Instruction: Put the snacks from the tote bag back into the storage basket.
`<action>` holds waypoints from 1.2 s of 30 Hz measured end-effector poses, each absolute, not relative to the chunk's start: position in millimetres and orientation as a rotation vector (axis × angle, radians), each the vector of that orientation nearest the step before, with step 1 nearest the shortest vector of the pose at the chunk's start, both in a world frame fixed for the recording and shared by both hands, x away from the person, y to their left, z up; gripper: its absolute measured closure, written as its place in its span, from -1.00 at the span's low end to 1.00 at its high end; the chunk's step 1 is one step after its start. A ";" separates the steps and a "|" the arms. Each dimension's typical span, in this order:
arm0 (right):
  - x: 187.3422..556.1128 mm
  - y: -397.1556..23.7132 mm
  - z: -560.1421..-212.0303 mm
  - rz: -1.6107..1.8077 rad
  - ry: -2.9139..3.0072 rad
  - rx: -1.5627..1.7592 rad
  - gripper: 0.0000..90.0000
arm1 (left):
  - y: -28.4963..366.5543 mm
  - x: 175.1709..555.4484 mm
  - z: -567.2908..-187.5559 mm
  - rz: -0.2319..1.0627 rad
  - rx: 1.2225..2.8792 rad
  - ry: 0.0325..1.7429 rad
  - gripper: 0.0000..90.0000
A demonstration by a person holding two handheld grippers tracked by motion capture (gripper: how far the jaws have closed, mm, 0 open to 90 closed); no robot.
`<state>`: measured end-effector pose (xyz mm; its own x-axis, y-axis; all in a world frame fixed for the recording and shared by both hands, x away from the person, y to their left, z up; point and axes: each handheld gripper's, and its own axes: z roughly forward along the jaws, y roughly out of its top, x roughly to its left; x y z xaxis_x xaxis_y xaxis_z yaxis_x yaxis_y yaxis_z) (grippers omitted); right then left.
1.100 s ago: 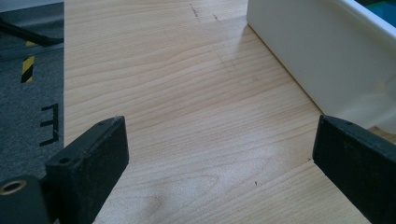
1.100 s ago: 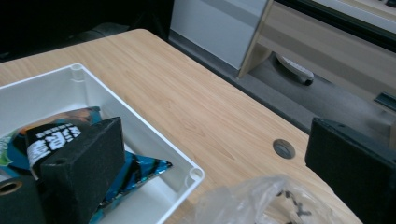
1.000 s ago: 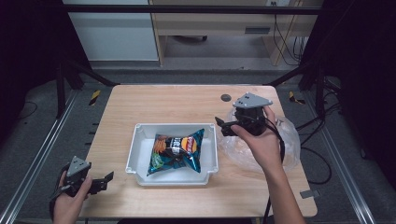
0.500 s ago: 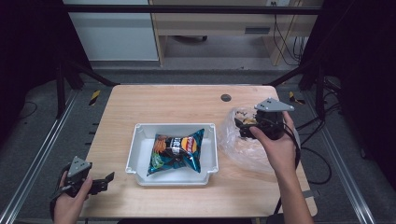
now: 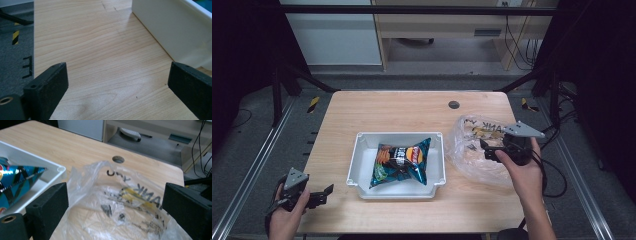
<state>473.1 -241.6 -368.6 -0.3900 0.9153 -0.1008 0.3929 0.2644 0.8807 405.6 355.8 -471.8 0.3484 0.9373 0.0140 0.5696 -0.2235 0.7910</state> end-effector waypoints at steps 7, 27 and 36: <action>462.4 -247.4 -392.9 1.033 1.949 1.205 -0.84 | 357.0 405.7 -472.2 0.657 1.897 1.328 -0.95; 425.5 -248.5 -453.5 0.879 2.122 1.172 -0.87 | 356.3 405.1 -471.3 0.661 1.909 1.316 -0.95; 424.2 -247.2 -463.2 0.812 2.182 1.172 -0.86 | 352.4 406.4 -470.1 0.654 1.923 1.287 -0.95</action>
